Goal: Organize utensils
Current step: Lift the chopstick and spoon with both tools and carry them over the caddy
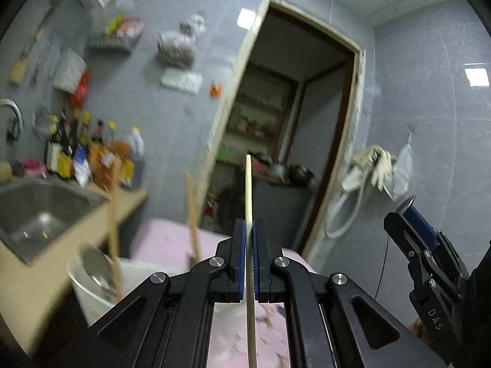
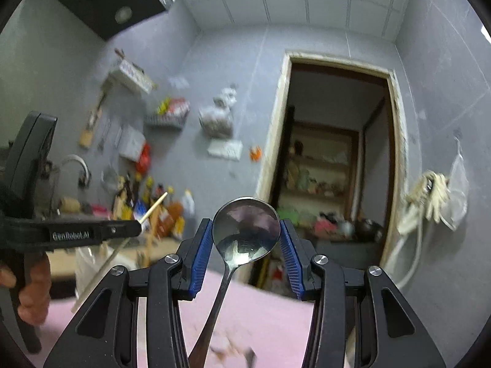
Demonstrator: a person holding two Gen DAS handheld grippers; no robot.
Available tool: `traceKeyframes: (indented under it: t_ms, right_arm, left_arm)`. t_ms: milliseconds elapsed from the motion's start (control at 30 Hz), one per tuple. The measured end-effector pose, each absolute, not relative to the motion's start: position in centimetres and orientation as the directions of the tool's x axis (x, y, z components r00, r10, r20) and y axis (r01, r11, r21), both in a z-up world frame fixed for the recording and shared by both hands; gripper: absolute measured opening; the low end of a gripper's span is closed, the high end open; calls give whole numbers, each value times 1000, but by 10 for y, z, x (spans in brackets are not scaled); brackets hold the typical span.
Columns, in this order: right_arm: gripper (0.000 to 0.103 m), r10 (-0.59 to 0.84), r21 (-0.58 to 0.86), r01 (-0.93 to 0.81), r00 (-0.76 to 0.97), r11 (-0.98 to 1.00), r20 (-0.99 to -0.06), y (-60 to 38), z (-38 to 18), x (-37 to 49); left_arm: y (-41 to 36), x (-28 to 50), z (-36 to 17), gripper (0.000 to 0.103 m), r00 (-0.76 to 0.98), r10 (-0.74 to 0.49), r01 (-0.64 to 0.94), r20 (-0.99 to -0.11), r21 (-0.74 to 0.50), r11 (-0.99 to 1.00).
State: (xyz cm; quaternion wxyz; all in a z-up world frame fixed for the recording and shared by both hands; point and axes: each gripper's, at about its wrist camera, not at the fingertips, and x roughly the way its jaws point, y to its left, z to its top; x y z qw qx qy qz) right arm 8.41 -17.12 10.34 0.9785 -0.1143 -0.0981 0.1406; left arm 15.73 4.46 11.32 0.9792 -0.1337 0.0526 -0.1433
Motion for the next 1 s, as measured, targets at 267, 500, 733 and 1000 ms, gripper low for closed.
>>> traceKeyframes:
  t_ms: [267,500,733,1000]
  right_arm:
    - [41,382,-162,-349,879,923,284,-123,134,116]
    - [41,362,-101,-348,880,932,307,-102,121,141]
    - [42,349,-46,-350,900,936,262,-104,95,165]
    - [42,365,-29,-368,904,929,221,-104,79,176]
  left_arm:
    - [119,166,138,2,986,-157,167,58,-356,919]
    - [185,186,122,2,996,-1,49,93,-514,856]
    - [188,188,96,2,987,132,-68,86,-527,847]
    - [164,192,73,2,971,222,-159,84,-466,870]
